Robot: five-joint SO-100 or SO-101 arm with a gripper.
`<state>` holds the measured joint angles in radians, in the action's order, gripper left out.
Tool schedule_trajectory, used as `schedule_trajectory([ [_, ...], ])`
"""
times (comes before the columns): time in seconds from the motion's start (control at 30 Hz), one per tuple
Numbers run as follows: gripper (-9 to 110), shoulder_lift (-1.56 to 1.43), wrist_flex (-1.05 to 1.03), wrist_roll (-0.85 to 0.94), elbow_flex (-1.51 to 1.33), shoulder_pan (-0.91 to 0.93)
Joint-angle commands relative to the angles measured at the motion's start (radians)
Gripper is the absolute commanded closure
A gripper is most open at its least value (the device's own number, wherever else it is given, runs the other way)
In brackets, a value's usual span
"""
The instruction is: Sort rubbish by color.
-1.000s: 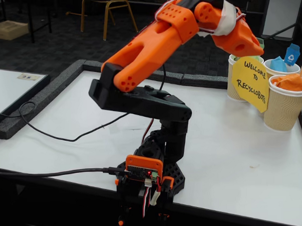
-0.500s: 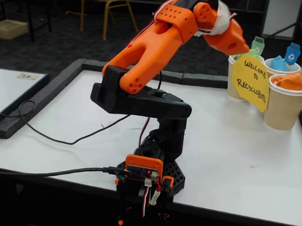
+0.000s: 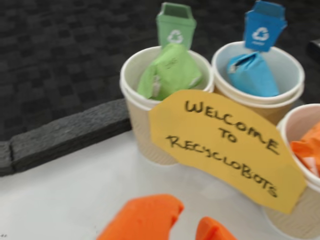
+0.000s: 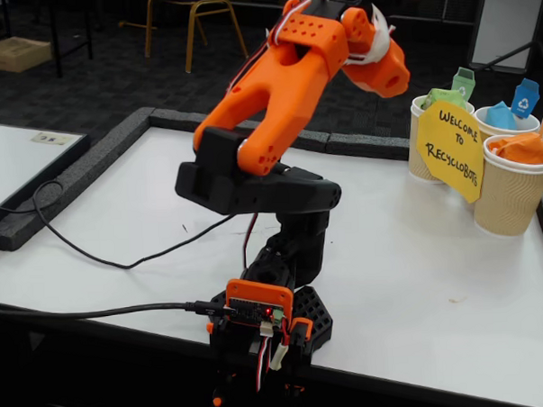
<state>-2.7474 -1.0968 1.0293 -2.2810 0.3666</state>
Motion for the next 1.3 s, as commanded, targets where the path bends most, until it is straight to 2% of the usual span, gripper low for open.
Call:
schedule_trajectory([
  [0.0,101,-0.029,0.035,-0.02,0.028,-0.02],
  [0.23,101,-0.026,0.051,-0.02,0.028,0.046],
  [0.53,101,0.023,0.051,-0.02,0.032,0.244],
  [0.97,101,0.198,-0.253,-0.02,0.311,0.402],
  [1.27,101,0.351,-0.293,-0.02,0.448,0.483],
])
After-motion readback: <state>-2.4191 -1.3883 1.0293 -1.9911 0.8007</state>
